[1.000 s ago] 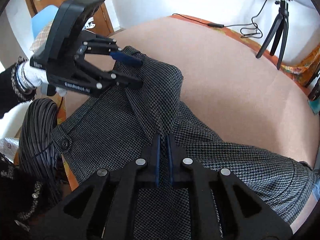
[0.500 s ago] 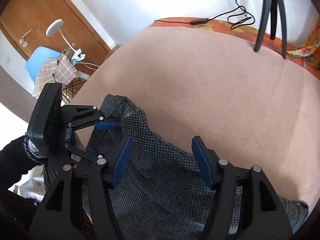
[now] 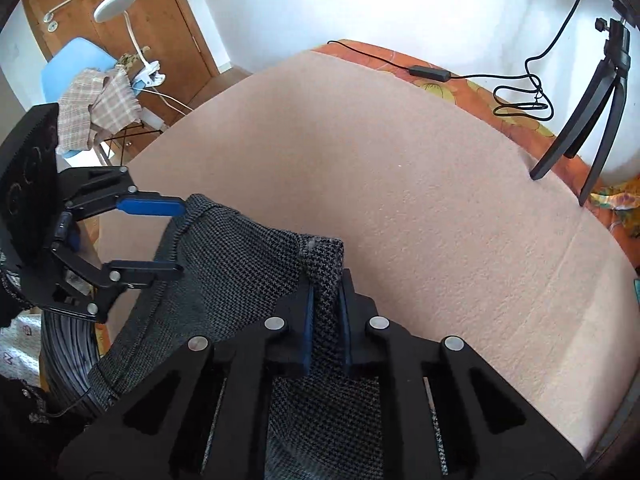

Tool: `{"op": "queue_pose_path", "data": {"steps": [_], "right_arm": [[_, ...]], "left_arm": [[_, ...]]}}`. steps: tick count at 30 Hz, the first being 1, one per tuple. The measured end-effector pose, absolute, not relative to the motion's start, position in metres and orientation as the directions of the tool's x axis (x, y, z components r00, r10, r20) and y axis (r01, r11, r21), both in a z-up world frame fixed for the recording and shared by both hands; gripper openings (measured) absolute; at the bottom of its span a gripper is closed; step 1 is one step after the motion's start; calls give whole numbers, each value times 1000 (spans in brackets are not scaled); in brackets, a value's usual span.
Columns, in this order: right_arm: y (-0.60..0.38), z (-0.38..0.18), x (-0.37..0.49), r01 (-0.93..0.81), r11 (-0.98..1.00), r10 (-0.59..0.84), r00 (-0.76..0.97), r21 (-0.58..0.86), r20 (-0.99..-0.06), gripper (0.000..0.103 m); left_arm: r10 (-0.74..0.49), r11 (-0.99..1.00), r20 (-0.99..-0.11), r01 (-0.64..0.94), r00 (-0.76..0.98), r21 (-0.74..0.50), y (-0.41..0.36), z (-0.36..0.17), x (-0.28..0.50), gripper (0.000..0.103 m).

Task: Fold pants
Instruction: 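Lift the held edge with both grippers and fold it over the rest, then open both grippers to release the twice-folded shorts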

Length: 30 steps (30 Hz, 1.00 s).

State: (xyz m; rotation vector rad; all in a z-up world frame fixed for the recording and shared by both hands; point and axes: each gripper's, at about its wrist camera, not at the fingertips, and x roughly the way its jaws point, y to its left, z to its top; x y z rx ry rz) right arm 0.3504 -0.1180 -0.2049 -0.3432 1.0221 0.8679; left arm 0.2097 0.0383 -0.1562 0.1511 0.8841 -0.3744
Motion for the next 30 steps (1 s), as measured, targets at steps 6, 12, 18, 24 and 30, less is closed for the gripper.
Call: {"op": "queue_pose_path", "data": {"steps": [6, 12, 18, 24, 30], "right_arm": [[-104, -241, 379, -712, 697, 344, 222, 89, -912, 23], [-136, -197, 363, -649, 743, 459, 313, 166, -832, 29], [-181, -187, 308, -614, 748, 529, 318, 254, -787, 29], [-202, -236, 311, -523, 797, 483, 253, 301, -839, 29], [-210, -241, 321, -472, 816, 486, 246, 334, -839, 30]], "left_arm": [[-195, 931, -822, 365, 535, 17, 34, -178, 224, 49], [-215, 944, -784, 330, 583, -13, 38, -171, 228, 49], [-120, 937, -817, 336, 564, 94, 34, -191, 240, 49], [-138, 949, -821, 311, 554, 50, 42, -201, 242, 54], [-113, 950, -809, 301, 577, 82, 42, -195, 233, 54]]}}
